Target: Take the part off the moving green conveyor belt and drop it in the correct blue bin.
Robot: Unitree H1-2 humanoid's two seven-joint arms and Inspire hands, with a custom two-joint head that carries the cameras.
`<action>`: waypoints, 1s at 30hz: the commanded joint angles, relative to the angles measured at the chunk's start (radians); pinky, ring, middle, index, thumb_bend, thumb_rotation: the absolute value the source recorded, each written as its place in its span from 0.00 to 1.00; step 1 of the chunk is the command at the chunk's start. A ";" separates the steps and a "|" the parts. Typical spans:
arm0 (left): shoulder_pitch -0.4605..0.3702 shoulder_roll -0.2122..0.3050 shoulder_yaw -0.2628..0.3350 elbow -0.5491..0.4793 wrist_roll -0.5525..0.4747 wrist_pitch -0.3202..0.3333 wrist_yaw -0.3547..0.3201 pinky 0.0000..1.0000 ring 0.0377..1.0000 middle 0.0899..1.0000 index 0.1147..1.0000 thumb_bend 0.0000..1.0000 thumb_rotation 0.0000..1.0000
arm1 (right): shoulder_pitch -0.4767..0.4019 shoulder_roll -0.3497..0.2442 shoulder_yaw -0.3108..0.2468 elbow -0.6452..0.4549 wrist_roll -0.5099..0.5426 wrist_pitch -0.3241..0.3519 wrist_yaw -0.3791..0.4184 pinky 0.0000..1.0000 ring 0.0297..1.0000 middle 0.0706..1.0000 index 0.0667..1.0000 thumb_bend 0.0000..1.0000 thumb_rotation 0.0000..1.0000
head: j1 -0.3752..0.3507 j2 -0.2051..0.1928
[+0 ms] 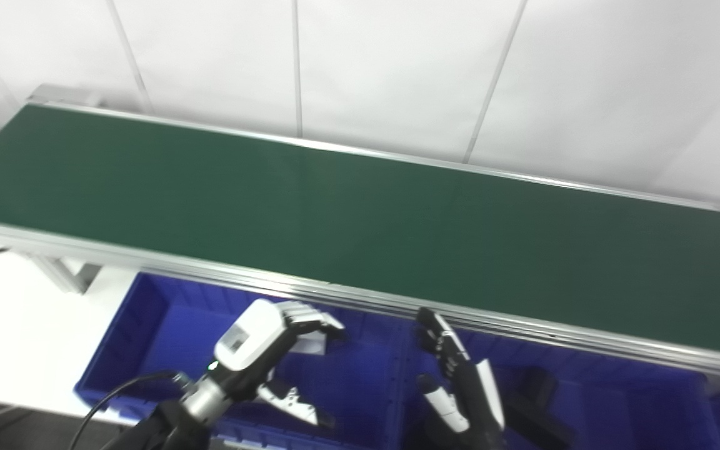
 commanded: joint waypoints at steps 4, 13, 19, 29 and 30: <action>-0.005 0.033 -0.010 -0.059 -0.271 -0.024 -0.057 0.59 0.63 0.63 0.64 0.99 0.69 | -0.023 0.035 0.022 0.013 -0.042 -0.068 -0.085 0.86 0.87 0.92 0.90 0.82 0.91 | -0.070 -0.018; -0.005 -0.094 0.022 -0.123 -0.578 0.009 -0.364 0.79 0.84 0.84 0.80 0.99 0.74 | -0.009 -0.011 0.070 -0.013 -0.013 -0.069 -0.142 0.85 0.88 0.93 0.91 0.83 0.91 | 0.006 0.001; 0.018 -0.242 0.063 -0.173 -0.594 0.091 -0.427 0.83 0.88 0.89 0.90 0.98 0.74 | 0.011 -0.061 0.084 -0.062 0.027 -0.069 -0.165 0.85 0.88 0.92 0.90 0.83 0.96 | 0.164 0.016; 0.051 -0.404 0.114 -0.212 -0.567 0.244 -0.460 0.96 0.96 0.97 0.97 0.99 0.79 | 0.023 -0.115 0.074 -0.104 0.057 -0.069 -0.189 0.85 0.87 0.90 0.91 0.81 0.99 | 0.285 0.021; 0.051 -0.409 0.117 -0.212 -0.572 0.254 -0.469 0.97 0.96 0.97 0.97 0.99 0.79 | 0.025 -0.113 0.073 -0.107 0.049 -0.069 -0.203 0.85 0.87 0.89 0.90 0.81 0.99 | 0.285 0.021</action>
